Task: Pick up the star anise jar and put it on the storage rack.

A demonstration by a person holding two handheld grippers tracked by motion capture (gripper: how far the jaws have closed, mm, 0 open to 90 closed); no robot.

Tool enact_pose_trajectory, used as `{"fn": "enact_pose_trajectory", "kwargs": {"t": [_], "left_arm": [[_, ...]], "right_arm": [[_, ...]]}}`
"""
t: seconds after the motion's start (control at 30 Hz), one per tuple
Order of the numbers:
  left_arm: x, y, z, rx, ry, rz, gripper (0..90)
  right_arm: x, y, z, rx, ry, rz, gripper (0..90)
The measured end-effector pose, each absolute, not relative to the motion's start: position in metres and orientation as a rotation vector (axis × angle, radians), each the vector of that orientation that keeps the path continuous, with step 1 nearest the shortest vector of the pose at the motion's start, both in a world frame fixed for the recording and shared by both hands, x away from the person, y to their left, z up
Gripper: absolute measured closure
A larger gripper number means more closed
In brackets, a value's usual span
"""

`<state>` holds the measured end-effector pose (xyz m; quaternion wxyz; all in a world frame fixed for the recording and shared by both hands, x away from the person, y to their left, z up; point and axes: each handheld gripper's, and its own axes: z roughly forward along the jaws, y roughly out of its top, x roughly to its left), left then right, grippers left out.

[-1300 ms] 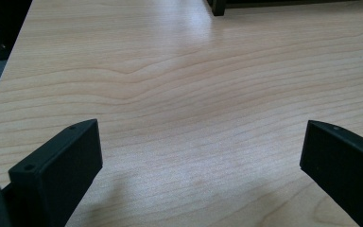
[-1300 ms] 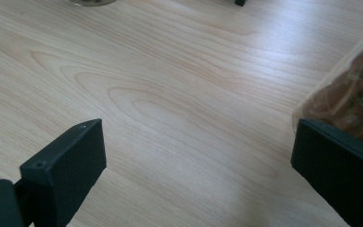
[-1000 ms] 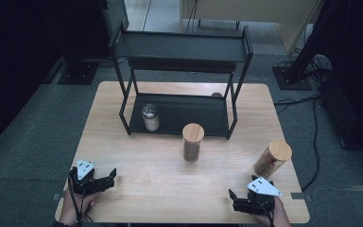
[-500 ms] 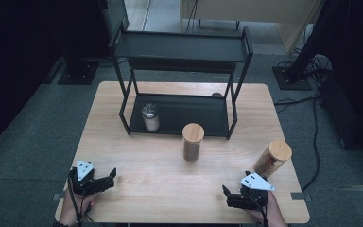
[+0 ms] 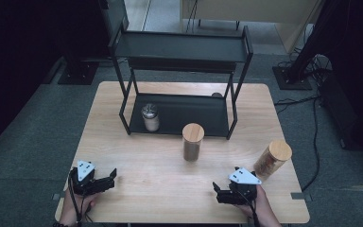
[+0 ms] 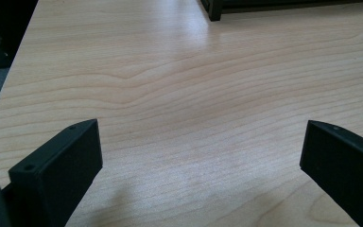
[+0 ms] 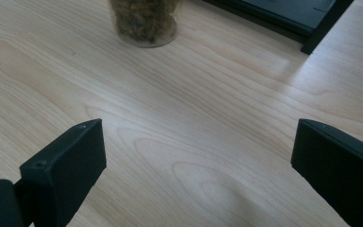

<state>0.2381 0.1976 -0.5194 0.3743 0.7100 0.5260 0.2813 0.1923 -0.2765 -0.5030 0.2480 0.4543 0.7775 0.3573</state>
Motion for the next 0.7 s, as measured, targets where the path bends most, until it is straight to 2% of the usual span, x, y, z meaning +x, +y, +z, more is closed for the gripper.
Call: {"fn": "enact_pose_trajectory", "kwargs": {"t": [0.7], "left_arm": [[0.237,0.197,-0.519,1.821,1.332,0.720,0.2]], "right_arm": [[0.214,-0.251,-0.501,1.201,2.157,0.980,3.8]]}}
